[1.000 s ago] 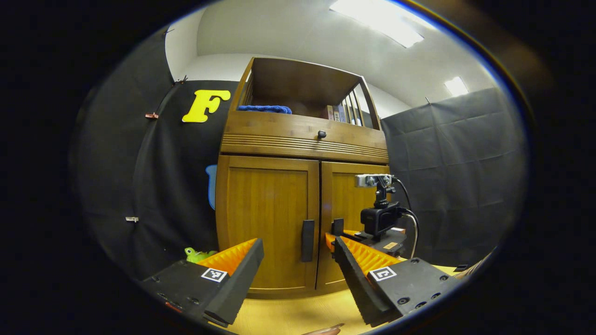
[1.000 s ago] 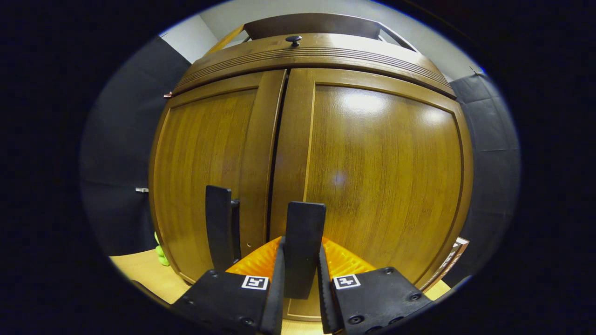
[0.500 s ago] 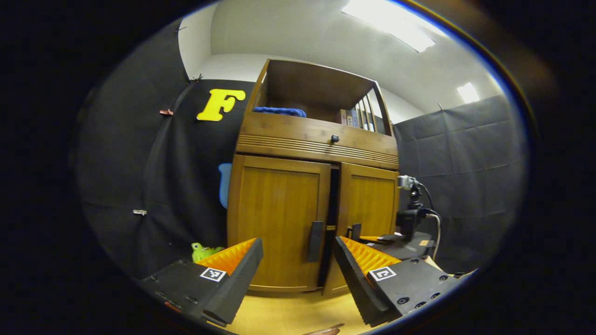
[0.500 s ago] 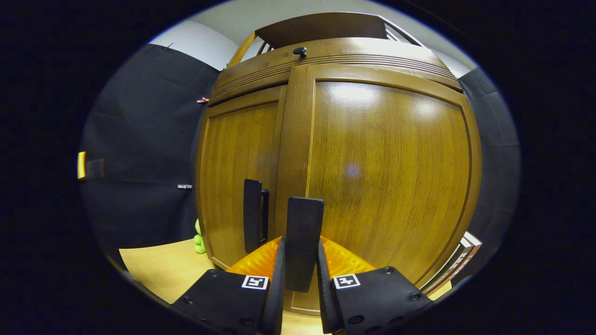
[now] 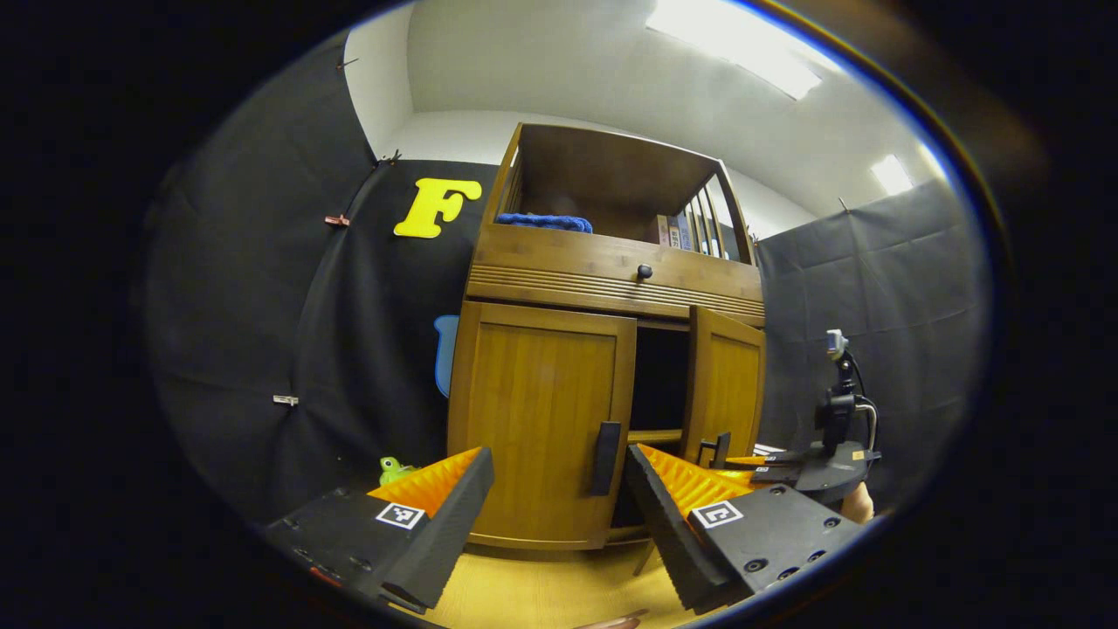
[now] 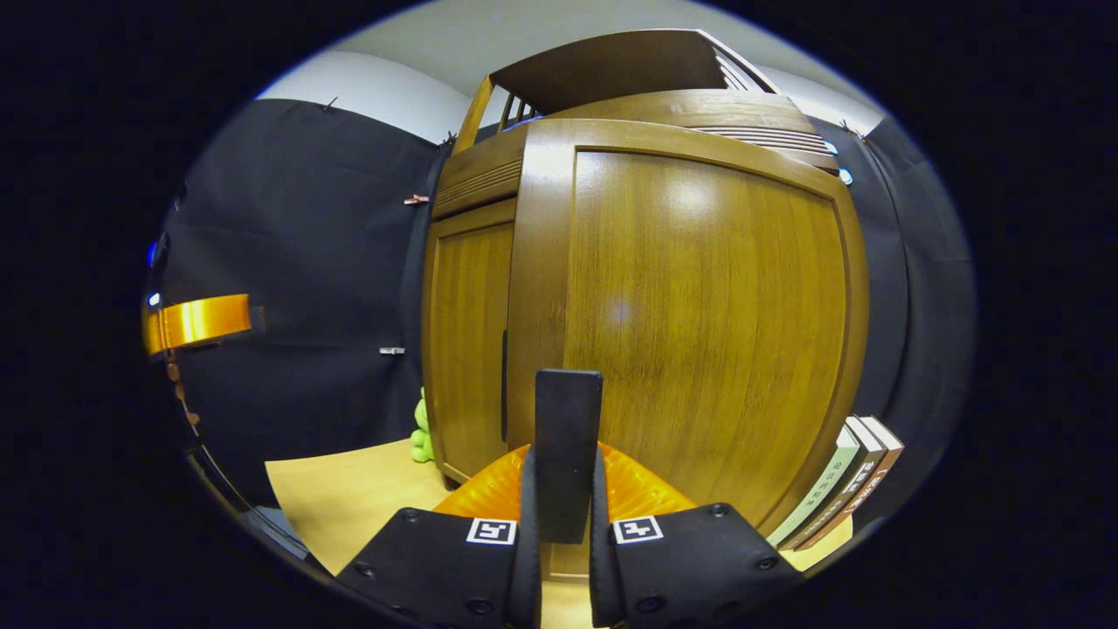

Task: Open the right door of the double-door shoe cabinet with the right hand, and open the left door with the left hand.

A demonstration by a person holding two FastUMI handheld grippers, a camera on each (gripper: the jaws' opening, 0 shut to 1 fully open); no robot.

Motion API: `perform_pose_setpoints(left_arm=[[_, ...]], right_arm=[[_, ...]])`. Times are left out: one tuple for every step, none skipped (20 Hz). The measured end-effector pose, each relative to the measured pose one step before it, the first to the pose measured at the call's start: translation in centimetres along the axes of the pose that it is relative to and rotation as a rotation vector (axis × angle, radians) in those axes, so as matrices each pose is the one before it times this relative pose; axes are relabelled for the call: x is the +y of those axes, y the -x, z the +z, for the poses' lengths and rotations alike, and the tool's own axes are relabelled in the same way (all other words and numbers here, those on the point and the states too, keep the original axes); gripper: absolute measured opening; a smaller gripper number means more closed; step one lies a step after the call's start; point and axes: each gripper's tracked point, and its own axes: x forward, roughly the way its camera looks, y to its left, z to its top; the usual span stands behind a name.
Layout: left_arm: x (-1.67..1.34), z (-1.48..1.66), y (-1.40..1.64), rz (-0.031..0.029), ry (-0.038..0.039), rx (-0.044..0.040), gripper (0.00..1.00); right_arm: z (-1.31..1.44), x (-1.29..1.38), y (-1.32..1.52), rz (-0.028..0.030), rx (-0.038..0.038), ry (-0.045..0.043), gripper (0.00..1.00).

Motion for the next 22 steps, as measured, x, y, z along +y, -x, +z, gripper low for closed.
perform_pose_setpoints(left_arm=[[-0.294, -0.116, 0.038, -0.00463, 0.00053, 0.00099, 0.95], [-0.256, -0.136, -0.012, -0.00748, -0.00082, 0.00103, 0.95], [-0.408, -0.067, -0.066, -0.01113, -0.00124, 0.00217, 0.95], [-0.393, -0.223, -0.053, -0.0132, 0.00087, 0.00158, 0.95], [-0.408, -0.119, -0.07, -0.01062, 0.00383, 0.00085, 0.95], [-0.245, -0.07, -0.044, -0.00717, 0.00195, -0.00188, 0.95], [-0.168, 0.025, -0.094, -0.00313, 0.00002, -0.00364, 0.95], [-0.257, -0.067, -0.132, -0.00386, 0.00199, -0.00322, 0.95], [-0.33, -0.074, -0.236, -0.00794, 0.00546, -0.00083, 0.95], [-0.448, -0.179, -0.267, -0.01207, 0.00912, -0.00009, 0.95], [-0.47, -0.096, -0.357, -0.01299, 0.00903, 0.00151, 0.95], [-0.394, -0.254, -0.303, -0.0093, 0.00658, 0.00244, 0.95], [-0.372, -0.195, -0.362, -0.00591, 0.00047, 0.00481, 0.95], [-0.336, -0.33, -0.489, -0.00599, -0.00227, 0.00632, 0.95], [-0.429, -0.355, -0.417, -0.0083, -0.00188, 0.0086, 0.95], [-0.574, -0.477, -0.462, -0.01175, 0.0006, 0.01048, 0.95], [-0.547, -0.332, -0.42, -0.01267, 0.00336, 0.00971, 0.95], [-0.503, -0.354, -0.465, -0.01149, 0.00403, 0.00765, 0.95], [-0.448, -0.182, -0.366, -0.00808, 0.00364, 0.00639, 0.95], [-0.307, -0.335, -0.415, -0.00534, 0.00286, 0.00664, 0.95], [-0.312, -0.272, -0.409, -0.0045, 0.00165, 0.00773, 0.95], [-0.345, -0.352, -0.473, -0.00409, 0.00081, 0.00699, 0.96]], right_arm=[[0.009, -0.084, 1.066, 0.01564, 0.00398, -0.00265, 0.26], [0.024, -0.107, 1.067, 0.01331, 0.00408, 0.00114, 0.25], [0.044, -0.238, 1.101, 0.00986, -0.00065, 0.00158, 0.26], [-0.02, -0.201, 1.019, 0.01309, 0.00099, 0.00523, 0.26], [0.053, -0.23, 0.998, 0.01129, 0.00082, 0.00279, 0.25], [-0.052, -0.086, 0.985, 0.01279, 0.00322, -0.00314, 0.25], [0.035, -0.156, 0.877, 0.01297, 0.00104, -0.00149, 0.25], [0.093, -0.229, 0.865, 0.00959, -0.00086, -0.00503, 0.21], [0.057, -0.261, 0.751, 0.00396, -0.0053, -0.00611, 0.25], [0.044, -0.256, 0.699, -0.00233, -0.00123, -0.00374, 0.25], [0.023, -0.267, 0.632, -0.00772, -0.00406, 0.00076, 0.25], [0.059, -0.269, 0.619, -0.00889, -0.00248, 0.00857, 0.25], [0.033, -0.329, 0.63, -0.01073, -0.00258, 0.00725, 0.26], [-0.044, -0.343, 0.535, -0.01146, -0.00302, 0.00397, 0.25], [0.056, -0.276, 0.588, -0.01253, -0.00362, 0.00018, 0.25], [0.019, -0.308, 0.595, -0.01098, -0.00592, 0.00087, 0.25], [0.08, -0.42, 0.479, -0.01315, -0.00447, -0.00244, 0.25], [-0.026, -0.486, 0.542, -0.01432, -0.00503, -0.00182, 0.25], [0.013, -0.403, 0.553, -0.0155, -0.00296, 0.00217, 0.25], [0.059, -0.515, 0.542, -0.01761, -0.00548, 0.00357, 0.25], [0.039, -0.595, 0.634, -0.0211, -0.00373, 0.00565, 0.2], [0.02, -0.743, 0.629, -0.0243, -0.00467, 0.00884, 0.25]])
